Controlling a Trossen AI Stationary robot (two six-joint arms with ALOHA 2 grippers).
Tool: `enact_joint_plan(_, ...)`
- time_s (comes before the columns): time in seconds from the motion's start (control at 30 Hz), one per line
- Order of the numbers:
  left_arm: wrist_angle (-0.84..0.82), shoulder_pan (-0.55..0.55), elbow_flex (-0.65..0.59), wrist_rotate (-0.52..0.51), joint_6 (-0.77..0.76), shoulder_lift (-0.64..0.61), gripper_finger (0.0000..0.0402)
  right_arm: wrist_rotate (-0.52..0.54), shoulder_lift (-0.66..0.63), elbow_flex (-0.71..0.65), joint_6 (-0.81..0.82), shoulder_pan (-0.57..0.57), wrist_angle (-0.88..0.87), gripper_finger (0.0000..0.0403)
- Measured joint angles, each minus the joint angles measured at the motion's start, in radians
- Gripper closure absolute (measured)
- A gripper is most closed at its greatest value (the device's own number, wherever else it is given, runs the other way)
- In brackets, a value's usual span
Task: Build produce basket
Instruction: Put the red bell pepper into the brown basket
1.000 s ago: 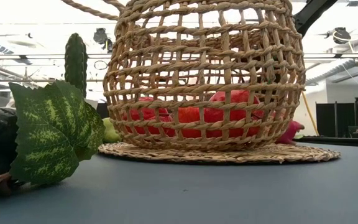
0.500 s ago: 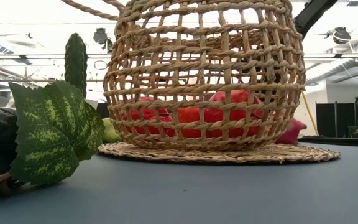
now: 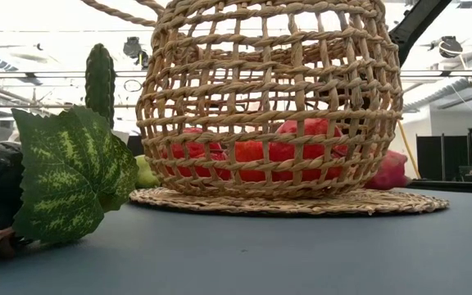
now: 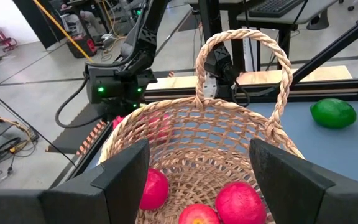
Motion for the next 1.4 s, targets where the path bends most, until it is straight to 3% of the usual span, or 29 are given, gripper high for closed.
enact_joint_plan(0.57,0.000,0.000,0.000,0.000,0.005,0.000,0.0128,0.000,0.000,0.000,-0.005,0.000,-0.004,0.0081)
enact_joint_plan(0.87,0.000,0.000,0.000,0.000,0.005,0.000,0.0128,-0.003,-0.027,0.000,-0.004,0.026,-0.027,0.0089)
enact_joint_plan(1.1,0.000,0.000,0.000,0.000,0.006,0.000,0.0128,-0.004,-0.144,0.000,0.019,0.047,-0.078,0.0089)
enact_joint_plan(1.4,-0.001,-0.005,0.000,0.000,-0.004,0.000,0.0128,-0.034,-0.401,0.000,0.073,0.094,-0.149,0.0089)
